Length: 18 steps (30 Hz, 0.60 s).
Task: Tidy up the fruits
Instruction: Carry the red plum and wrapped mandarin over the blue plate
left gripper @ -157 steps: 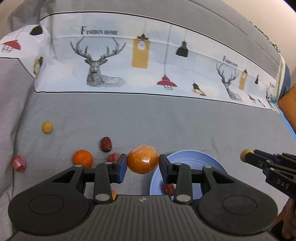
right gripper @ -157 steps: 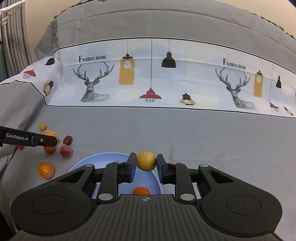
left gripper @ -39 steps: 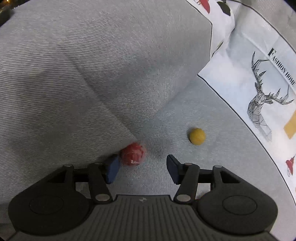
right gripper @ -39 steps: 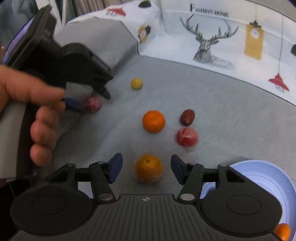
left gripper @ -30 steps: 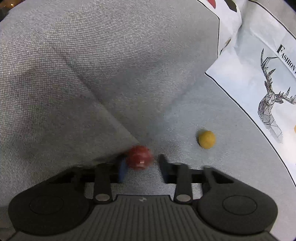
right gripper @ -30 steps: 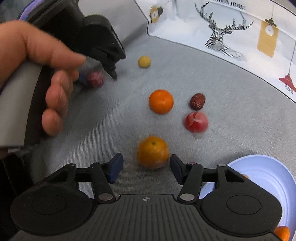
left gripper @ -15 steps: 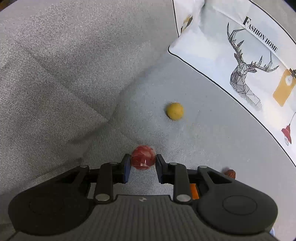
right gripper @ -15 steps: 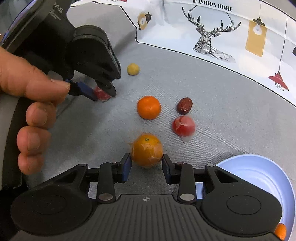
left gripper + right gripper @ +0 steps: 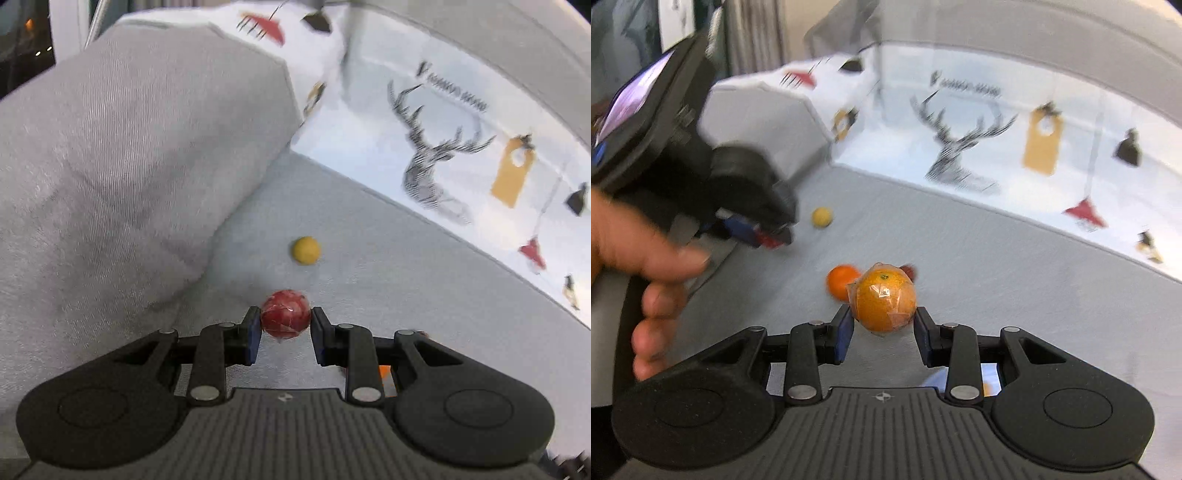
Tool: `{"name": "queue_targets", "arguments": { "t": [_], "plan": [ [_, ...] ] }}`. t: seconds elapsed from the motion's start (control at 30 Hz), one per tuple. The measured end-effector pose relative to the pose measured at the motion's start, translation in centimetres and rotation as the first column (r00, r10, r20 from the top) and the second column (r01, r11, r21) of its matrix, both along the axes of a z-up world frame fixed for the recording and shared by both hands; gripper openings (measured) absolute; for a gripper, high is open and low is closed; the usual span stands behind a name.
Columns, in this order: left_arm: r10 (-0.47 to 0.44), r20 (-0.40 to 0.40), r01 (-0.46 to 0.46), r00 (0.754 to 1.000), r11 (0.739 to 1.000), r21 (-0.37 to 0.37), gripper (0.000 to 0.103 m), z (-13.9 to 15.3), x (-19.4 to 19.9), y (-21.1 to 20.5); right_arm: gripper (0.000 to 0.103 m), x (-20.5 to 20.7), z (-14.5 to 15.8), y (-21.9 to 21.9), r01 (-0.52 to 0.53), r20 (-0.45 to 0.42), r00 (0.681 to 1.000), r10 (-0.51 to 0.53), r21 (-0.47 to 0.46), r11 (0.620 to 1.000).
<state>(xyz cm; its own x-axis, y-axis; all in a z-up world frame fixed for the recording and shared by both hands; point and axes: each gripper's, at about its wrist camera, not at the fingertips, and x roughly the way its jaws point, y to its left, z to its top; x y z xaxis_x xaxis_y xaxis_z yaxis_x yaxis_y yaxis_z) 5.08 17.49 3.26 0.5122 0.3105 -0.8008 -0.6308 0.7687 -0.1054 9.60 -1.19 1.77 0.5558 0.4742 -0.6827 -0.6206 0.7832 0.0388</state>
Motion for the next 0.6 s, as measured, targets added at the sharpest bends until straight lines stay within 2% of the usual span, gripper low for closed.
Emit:
{"name": "queue_targets", "arguments": {
  "t": [0.17,0.3,0.37,0.47,0.6],
  "plan": [
    [-0.100,0.126,0.094,0.987,0.994,0.057,0.031,2.3,-1.2,-2.6,0.038,-0.1,3.1,-4.8,0.125,0.003,0.992,-0.126,0.081,0.989],
    [-0.244,0.182,0.226,0.952,0.967,0.118,0.031,3.6,-2.2,-6.2,0.037,-2.1,2.2,-8.5,0.175,0.001,0.984,-0.176,0.055,0.983],
    [-0.306,0.191,0.282,0.933,0.949,0.143,0.031,3.6,-2.6,-8.0,0.037,-2.0,1.3,-9.0,0.205,-0.043,0.978,-0.204,0.032,0.978],
    [-0.382,0.179,0.355,0.907,0.920,0.167,0.031,3.3,-3.0,-10.2,0.037,-2.7,1.5,-10.6,0.233,-0.031,0.972,-0.231,0.044,0.972],
    [-0.466,0.125,0.444,0.876,0.880,0.170,0.031,1.9,-2.1,-11.9,0.037,-3.4,1.0,-12.5,0.260,-0.010,0.966,-0.260,-0.017,0.966]
  ]
}}
